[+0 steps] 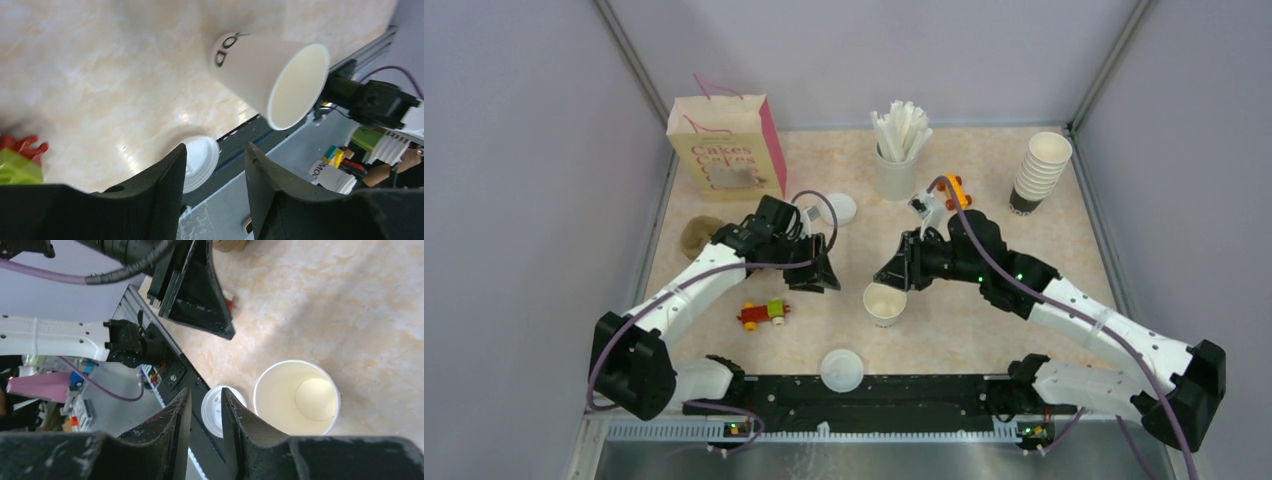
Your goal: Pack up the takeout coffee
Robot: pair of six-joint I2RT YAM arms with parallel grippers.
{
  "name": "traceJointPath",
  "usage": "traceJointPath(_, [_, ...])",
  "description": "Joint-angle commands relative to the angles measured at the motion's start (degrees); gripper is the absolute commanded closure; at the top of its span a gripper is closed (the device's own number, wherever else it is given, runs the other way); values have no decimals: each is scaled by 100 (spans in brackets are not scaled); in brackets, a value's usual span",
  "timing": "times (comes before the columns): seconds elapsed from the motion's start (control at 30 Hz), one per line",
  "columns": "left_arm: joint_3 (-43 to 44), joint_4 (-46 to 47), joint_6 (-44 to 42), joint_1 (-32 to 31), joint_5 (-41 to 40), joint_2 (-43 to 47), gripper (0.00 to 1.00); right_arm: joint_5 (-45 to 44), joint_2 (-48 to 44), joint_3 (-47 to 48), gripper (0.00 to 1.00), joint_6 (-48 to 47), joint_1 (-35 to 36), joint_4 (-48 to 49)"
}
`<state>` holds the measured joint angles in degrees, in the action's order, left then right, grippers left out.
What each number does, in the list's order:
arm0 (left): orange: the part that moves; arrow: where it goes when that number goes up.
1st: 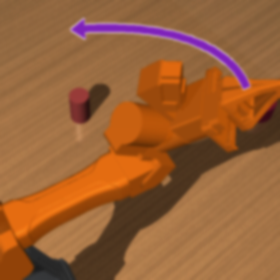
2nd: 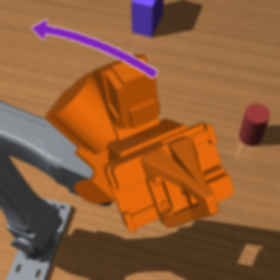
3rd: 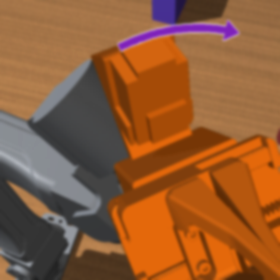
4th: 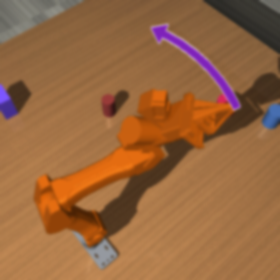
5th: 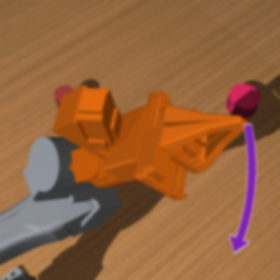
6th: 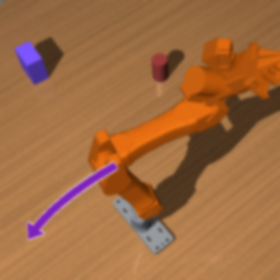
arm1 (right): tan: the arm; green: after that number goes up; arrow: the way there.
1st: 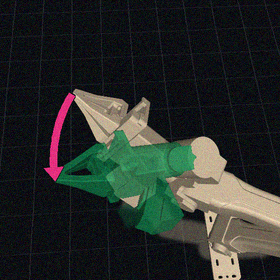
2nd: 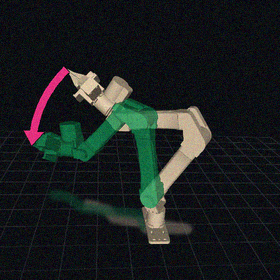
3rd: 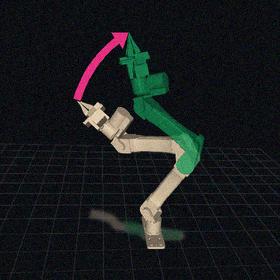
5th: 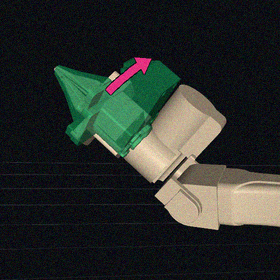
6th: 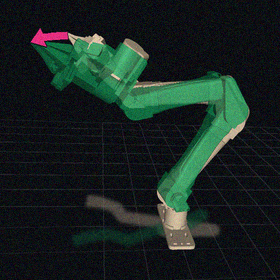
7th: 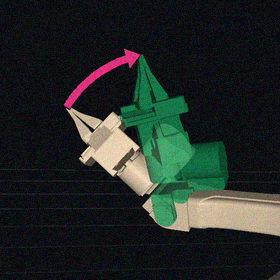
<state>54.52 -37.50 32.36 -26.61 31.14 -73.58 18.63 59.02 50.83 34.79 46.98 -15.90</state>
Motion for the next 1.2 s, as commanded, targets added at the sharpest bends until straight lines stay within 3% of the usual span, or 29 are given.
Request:
traceJointPath(0.0, [-117, -1254, -456, -52, -707, 323, 49, -1156, -394, 209, 72, -215, 92, -435])
traceJointPath(0.33, [-1076, -930, 37, -923, -784, 586, 50, -2730, -1385, 85, 73, -47, 87, -228])
traceJointPath(0.73, [-1684, -23, 278, -1670, -824, 393, 53, -3285, -1673, 33, 73, -90, 88, -816])
traceJointPath(1.17, [-2052, 688, 498, -1885, -1083, 6, 62, -3544, -1615, 206, 73, -323, 83, -871])
